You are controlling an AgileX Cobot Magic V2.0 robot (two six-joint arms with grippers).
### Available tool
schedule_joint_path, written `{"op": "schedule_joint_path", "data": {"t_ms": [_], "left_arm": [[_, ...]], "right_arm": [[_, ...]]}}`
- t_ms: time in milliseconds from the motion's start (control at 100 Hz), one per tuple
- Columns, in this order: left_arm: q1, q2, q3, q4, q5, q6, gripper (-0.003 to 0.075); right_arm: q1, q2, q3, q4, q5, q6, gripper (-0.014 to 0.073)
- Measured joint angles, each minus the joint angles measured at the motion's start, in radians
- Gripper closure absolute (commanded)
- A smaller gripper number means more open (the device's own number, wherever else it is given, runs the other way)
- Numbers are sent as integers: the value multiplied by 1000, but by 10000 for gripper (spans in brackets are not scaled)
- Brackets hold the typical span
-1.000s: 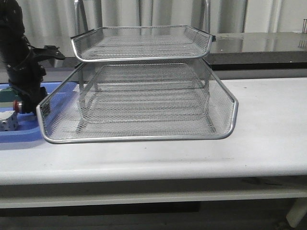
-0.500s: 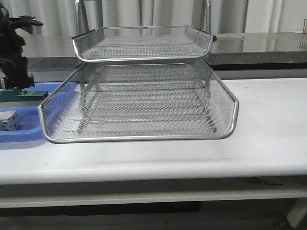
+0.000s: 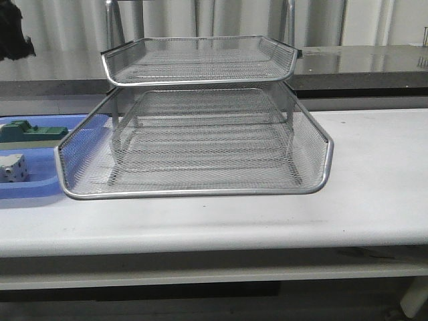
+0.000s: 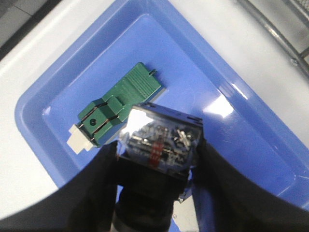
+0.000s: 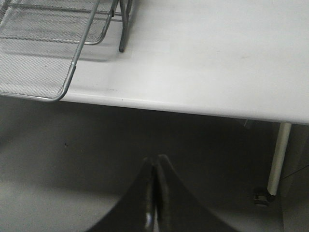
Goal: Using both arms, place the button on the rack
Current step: 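Lift the red button with the left gripper and carry it over the middle tray, then lower the red button onto the pulled-out middle tray mesh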
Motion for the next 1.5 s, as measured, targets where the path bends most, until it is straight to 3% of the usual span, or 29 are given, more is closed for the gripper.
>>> {"op": "schedule_joint_path", "data": {"t_ms": [510,810,1170,1500], "left_arm": [[-48,-368,375,-26,6,-10,741],[-233,-516,504,-57,6,-10,741],[-527,-504,517,-72,6,-18,741],[-626,-339,517,-72,-15,-20,741]], "right_arm": [[0,0,0,0,0,0,662],[0,0,0,0,0,0,662],[0,0,0,0,0,0,662],[0,0,0,0,0,0,662]]}}
